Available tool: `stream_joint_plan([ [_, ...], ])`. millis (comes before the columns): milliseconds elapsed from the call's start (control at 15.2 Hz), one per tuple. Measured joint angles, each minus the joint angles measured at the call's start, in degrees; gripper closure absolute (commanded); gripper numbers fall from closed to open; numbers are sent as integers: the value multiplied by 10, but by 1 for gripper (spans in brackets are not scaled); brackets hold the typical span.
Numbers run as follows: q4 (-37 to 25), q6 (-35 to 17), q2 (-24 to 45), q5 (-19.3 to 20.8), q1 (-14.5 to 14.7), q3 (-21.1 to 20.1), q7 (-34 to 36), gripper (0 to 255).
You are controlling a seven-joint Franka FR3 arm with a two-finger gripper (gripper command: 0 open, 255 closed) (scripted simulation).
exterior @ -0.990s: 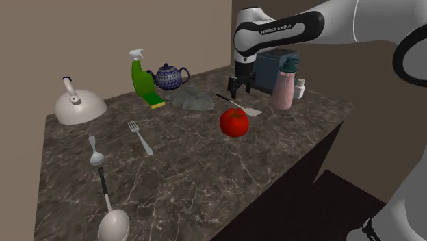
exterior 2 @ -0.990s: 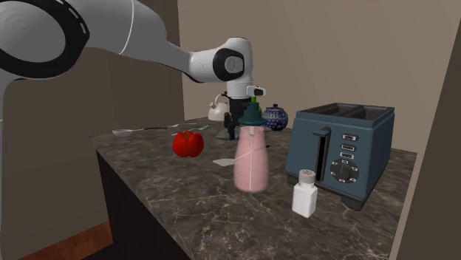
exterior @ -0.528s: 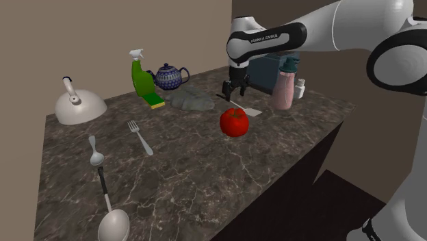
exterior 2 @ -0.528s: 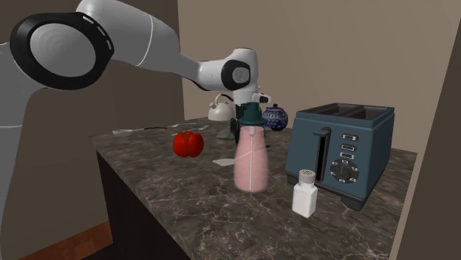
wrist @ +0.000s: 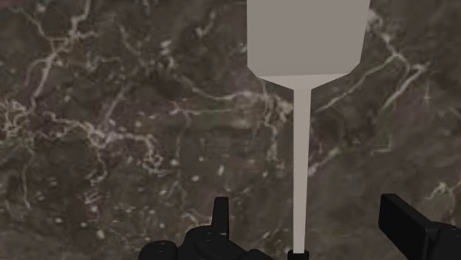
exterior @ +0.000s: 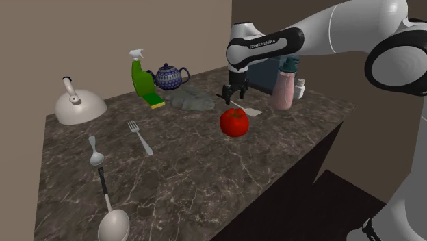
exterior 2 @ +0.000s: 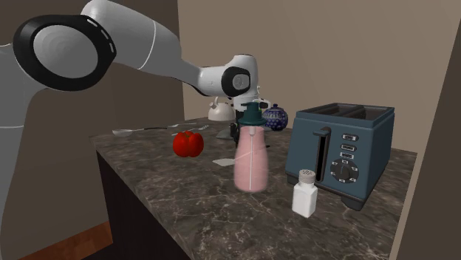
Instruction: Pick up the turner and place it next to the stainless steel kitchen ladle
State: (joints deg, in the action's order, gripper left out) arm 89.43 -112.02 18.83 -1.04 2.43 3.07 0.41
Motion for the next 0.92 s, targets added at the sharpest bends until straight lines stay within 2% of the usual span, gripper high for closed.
stream_joint_plan([
  [66, 0, 0, 0, 0, 0, 0, 0, 0],
  [132, 0, 0, 0, 0, 0, 0, 0, 255],
  [924, -7, 8, -2, 0, 0, 0, 0, 255],
])
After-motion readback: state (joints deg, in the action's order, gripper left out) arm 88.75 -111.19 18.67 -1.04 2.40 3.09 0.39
